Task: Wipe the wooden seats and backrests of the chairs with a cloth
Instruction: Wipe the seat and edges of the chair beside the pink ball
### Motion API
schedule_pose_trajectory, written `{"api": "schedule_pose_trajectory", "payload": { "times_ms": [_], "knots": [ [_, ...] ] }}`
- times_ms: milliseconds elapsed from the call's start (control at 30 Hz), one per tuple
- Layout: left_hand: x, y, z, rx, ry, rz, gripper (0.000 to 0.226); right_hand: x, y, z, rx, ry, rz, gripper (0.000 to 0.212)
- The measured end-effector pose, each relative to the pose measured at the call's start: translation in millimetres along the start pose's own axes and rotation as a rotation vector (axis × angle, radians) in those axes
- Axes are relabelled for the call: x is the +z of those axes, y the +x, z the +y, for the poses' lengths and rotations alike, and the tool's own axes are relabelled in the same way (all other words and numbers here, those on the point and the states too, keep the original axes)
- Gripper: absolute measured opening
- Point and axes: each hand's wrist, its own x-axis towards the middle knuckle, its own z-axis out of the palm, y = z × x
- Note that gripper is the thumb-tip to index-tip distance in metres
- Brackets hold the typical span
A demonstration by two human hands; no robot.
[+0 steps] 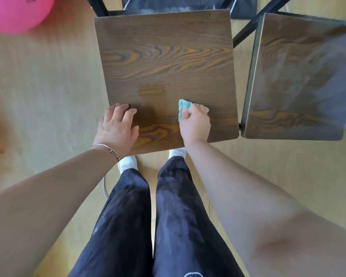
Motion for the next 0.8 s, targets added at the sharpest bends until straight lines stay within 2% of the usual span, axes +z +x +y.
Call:
{"api": "schedule_pose_trajectory", "payload": {
  "times_ms": [267, 433, 633, 800],
  "knots": [
    [3, -40, -65, -0.175, -0.046, 0.030, 0.048, 48, -45, -74, -0.234, -0.075, -0.081, 0.026],
    [9, -52, -75, -0.226, -0.054, 0.031, 0.049, 61, -56, -91, -0.264, -0.094, -0.065, 0.026],
    [10, -53, -49, -0.175, 0.002, 0.001, 0.051, 52, -53, -83, -0.315, -0.055, -0.121, 0.028],
    [8, -35, -1, -0.092, 0.054, -0.036, 0.051, 11, -29, -24, -0.249, 0.072, -0.065, 0.024]
  ]
}}
